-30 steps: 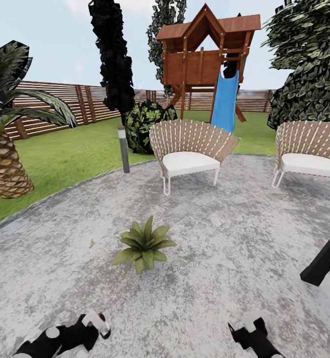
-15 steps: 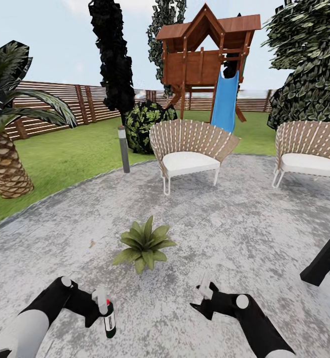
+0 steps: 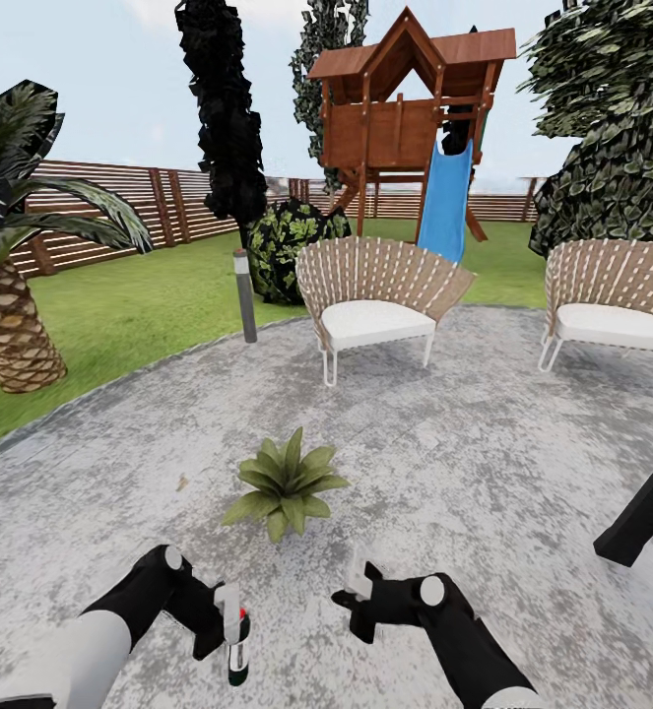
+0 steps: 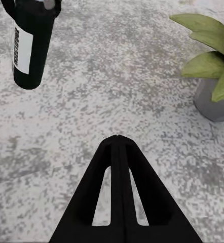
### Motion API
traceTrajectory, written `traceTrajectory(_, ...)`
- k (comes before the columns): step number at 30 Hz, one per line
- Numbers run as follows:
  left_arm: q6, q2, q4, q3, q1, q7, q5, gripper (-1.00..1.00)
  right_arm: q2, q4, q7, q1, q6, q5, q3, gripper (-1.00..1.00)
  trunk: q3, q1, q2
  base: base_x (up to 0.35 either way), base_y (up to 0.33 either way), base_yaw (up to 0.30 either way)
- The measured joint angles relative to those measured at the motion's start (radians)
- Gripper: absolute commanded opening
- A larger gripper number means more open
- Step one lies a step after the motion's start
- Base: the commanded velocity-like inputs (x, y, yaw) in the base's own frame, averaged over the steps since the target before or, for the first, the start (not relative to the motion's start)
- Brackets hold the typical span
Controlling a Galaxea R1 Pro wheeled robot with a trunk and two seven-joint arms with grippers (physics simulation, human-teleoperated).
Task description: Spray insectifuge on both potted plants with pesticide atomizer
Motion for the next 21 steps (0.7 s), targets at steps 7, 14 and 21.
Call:
traceTrajectory(7, -0.002, -0.066, -0.071, -0.004, 0.000, 0.028, 0.001, -1.00, 0.013, -0.016, 0.009, 0.000, 0.001, 0.000, 0.001, -1.00, 0.000, 0.000, 0.000, 0.000, 0.000, 0.000)
traceTrajectory(14, -0.005, -0.110, -0.078, -0.009, 0.009, 0.053, -0.002, -1.00, 0.013, -0.023, 0.010, 0.000, 0.001, 0.000, 0.002, -1.00, 0.000, 0.000, 0.000, 0.000, 0.000, 0.000)
traceTrajectory(21, -0.071, -0.155, -0.075, -0.009, 0.011, 0.054, -0.002, -1.00, 0.015, -0.025, 0.009, -0.001, 0.001, 0.000, 0.003, -1.00, 0.000, 0.000, 0.000, 0.000, 0.000, 0.000)
